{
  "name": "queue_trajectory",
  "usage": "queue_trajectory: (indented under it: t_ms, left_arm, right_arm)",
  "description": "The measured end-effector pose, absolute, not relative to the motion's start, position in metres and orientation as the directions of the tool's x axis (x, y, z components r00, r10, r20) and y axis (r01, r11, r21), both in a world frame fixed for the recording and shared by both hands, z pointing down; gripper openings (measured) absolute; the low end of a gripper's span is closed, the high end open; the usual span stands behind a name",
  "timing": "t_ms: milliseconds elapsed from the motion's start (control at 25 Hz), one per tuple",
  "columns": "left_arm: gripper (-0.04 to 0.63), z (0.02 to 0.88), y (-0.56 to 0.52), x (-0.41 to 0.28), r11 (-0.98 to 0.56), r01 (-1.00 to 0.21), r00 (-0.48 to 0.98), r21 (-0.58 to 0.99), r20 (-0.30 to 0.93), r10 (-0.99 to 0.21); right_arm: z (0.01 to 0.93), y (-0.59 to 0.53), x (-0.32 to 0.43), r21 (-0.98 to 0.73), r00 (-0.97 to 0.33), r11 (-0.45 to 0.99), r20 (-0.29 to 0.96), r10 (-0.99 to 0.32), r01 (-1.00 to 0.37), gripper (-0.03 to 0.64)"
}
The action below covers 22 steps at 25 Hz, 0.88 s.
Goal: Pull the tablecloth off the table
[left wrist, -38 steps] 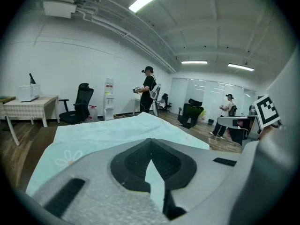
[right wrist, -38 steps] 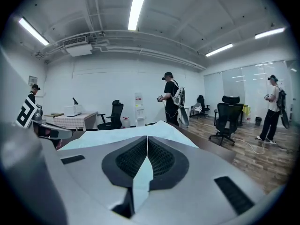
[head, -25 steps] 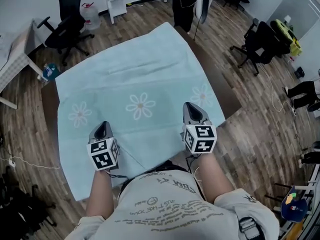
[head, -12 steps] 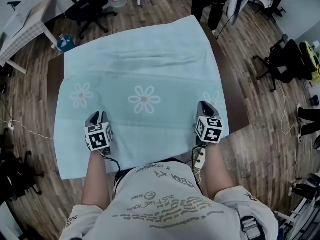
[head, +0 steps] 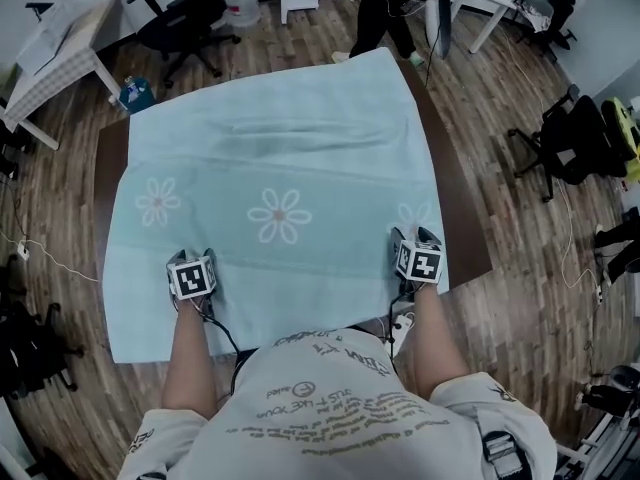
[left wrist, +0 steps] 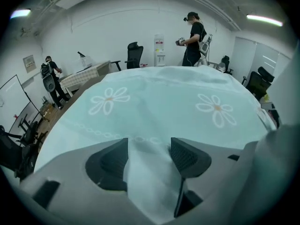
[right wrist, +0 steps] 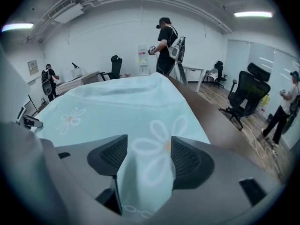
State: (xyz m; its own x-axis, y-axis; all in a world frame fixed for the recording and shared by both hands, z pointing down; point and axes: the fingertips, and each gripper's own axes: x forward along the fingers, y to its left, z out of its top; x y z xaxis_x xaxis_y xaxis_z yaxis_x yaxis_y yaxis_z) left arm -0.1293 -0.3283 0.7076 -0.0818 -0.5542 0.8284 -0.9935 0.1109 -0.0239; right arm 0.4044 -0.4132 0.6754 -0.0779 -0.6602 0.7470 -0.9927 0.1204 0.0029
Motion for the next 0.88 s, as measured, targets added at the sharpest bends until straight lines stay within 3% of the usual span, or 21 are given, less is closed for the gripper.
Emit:
queue_trajectory:
  t_ms: [320, 560, 880]
  left_arm:
    - [0.287, 0.724, -0.325, -0.13, 0.166, -0.984, -0.042, 0.06, 0.835, -0.549]
    - [0.281, 0.725, -0.324, -0.134, 0.17, -0.982, -0.027, 0.084, 0.827, -0.562]
    - [0.215, 0.724, -0.326, -0.126, 0.138, -0.988, -0.02, 0.07, 0.827, -0.561]
  right_arm:
    - [0.717, -0.406, 0.428, -0.008, -0.049, 0.074, 0.815, -0.578, -0.997, 0.285]
    - [0.72, -0.405, 0.423, -0.034, -0.082, 0.09, 0.792, -0.605, -0.995, 0.285]
    - [0.72, -0.406, 0.422, -0.03, -0.089, 0.113, 0.821, -0.564, -0.993, 0.273]
